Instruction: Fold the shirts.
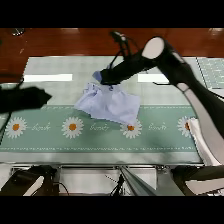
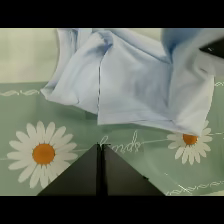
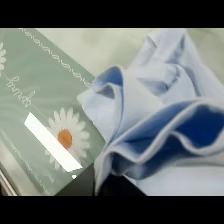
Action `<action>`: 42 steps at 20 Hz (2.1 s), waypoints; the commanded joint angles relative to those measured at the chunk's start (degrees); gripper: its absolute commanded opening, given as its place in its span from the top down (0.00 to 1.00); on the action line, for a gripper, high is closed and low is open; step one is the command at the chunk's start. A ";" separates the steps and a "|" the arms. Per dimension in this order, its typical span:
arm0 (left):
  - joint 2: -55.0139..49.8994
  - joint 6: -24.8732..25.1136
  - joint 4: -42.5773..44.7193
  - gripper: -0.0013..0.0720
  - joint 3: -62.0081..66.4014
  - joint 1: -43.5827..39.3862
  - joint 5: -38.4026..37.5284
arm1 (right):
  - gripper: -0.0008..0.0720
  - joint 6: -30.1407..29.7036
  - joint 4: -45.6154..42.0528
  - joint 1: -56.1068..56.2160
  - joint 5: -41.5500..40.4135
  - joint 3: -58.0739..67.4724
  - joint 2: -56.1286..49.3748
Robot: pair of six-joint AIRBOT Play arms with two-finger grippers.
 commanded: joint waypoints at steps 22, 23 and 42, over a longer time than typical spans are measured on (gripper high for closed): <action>7.19 -7.52 -0.31 0.95 -20.65 -1.38 9.18 | 0.12 16.28 -22.36 -27.80 -6.43 -42.14 37.07; 7.19 -7.52 -0.55 0.95 -20.65 -1.38 9.20 | 0.12 18.56 -18.34 -28.46 -14.16 -52.61 41.53; 7.17 -7.54 -2.43 0.95 -20.65 -4.50 9.86 | 0.96 -11.63 20.65 -15.34 -9.05 -40.74 2.89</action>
